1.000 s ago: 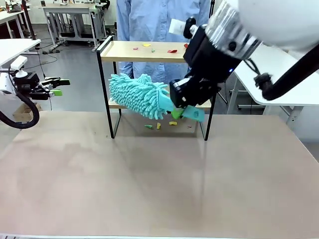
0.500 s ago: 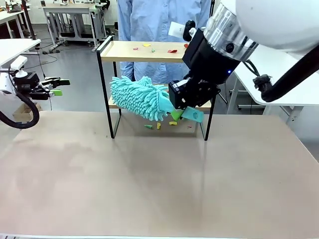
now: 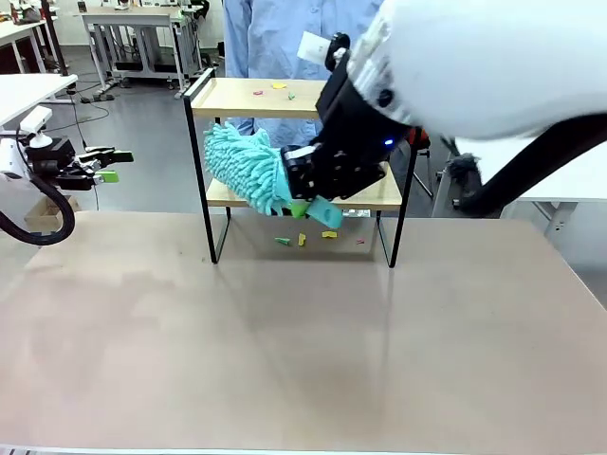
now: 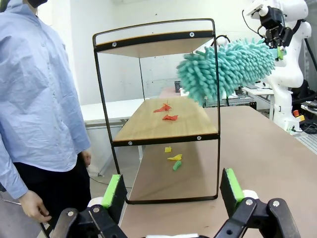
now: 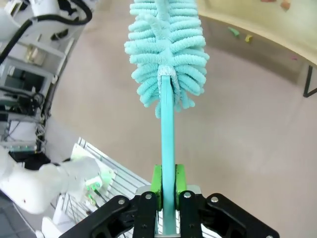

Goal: Clean the shelf.
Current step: Clean the specific section of the Shelf indicated by the human with the Duster.

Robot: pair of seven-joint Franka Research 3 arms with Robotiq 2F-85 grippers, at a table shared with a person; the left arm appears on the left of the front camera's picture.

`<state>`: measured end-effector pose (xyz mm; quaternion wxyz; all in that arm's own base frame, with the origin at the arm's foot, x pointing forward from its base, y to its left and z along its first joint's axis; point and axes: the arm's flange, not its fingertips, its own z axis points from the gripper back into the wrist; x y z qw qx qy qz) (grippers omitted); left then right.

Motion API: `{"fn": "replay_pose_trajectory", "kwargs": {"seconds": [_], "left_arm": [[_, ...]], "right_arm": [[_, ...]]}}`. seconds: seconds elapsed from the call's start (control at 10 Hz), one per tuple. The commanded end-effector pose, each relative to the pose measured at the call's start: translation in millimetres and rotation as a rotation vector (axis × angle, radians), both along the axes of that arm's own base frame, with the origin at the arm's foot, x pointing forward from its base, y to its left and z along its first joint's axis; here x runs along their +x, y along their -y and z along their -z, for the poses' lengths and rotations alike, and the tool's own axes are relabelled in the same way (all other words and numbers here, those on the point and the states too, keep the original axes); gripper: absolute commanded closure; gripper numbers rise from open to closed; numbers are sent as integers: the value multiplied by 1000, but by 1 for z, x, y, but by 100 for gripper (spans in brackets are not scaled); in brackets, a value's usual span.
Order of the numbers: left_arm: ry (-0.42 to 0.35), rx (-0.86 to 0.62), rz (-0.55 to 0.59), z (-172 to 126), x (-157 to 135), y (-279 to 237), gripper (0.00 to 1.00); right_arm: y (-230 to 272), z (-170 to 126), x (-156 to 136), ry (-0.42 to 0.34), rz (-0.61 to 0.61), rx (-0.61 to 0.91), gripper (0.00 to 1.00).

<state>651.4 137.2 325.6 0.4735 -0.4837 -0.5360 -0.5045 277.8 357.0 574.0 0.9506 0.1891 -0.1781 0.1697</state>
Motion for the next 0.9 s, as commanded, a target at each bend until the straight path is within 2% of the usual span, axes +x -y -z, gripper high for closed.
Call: {"fn": "replay_pose_trajectory", "kwargs": {"seconds": [0.0,0.1,0.4,0.8], "left_arm": [[15,-1,-6,-2,-1,1,0],[15,-1,-6,-2,-1,1,0],[15,-1,-6,-2,-1,1,0],[15,-1,-6,-2,-1,1,0]], "right_arm": [[-34,8,16,7,116,-18,87],[-47,11,22,14,167,-18,87],[-86,16,33,109,311,-16,87],[-119,29,65,120,334,-27,87]]}}
